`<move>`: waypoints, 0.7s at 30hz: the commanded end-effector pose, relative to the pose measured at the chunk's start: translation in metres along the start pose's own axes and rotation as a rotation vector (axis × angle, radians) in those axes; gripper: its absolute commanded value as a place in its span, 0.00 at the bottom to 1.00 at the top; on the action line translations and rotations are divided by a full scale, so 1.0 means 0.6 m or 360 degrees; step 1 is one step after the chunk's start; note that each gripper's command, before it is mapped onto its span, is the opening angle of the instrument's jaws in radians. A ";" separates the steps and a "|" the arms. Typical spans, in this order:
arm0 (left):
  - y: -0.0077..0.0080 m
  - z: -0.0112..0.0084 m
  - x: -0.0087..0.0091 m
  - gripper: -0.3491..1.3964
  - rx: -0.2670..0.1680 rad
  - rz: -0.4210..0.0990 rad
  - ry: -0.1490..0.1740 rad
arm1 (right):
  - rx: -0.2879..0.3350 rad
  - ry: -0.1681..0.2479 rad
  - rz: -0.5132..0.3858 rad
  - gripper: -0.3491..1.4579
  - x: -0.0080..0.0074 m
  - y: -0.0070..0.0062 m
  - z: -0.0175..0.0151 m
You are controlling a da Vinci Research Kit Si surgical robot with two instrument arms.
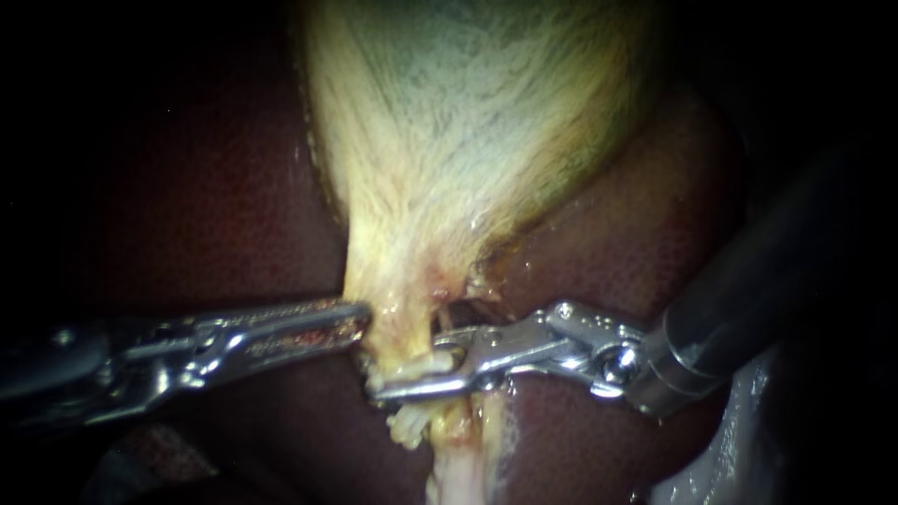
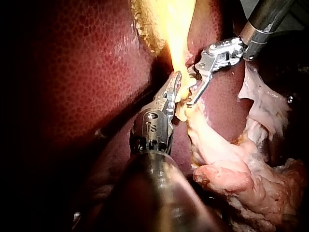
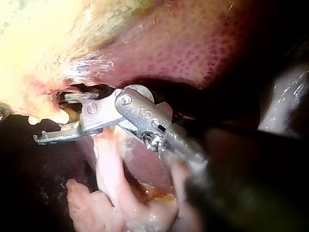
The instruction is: Going back third clip left tube
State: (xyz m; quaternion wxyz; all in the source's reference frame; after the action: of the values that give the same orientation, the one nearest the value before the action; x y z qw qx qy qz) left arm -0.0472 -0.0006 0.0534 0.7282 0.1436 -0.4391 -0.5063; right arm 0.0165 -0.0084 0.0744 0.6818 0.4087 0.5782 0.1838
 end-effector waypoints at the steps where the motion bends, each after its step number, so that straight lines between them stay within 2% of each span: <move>1: 0.0000 -0.0001 -0.0001 0.00 0.0000 0.0000 0.0000 | -0.0012 0.0006 -0.0008 0.44 -0.0001 0.0001 -0.0004; 7: 0.0001 -0.0005 0.0000 0.00 0.0001 0.0001 0.0000 | -0.0048 0.0015 -0.0049 0.47 -0.0014 0.0015 -0.0044; 11: 0.0002 -0.0006 0.0001 0.00 0.0002 0.0001 0.0001 | -0.0074 0.0022 -0.0078 0.48 -0.0022 0.0013 -0.0081; 15: 0.0002 -0.0006 0.0001 0.00 0.0002 0.0001 0.0001 | -0.0081 0.0025 -0.0092 0.48 -0.0020 -0.0001 -0.0117; 21: 0.0005 -0.0004 0.0002 0.00 0.0002 0.0002 0.0001 | -0.0105 0.0024 -0.0213 0.49 0.0001 -0.0031 -0.0176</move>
State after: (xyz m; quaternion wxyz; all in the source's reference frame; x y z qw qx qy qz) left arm -0.0468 -0.0006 0.0534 0.7286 0.1439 -0.4394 -0.5053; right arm 0.0056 -0.0056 0.0726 0.7042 0.3408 0.6042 0.1511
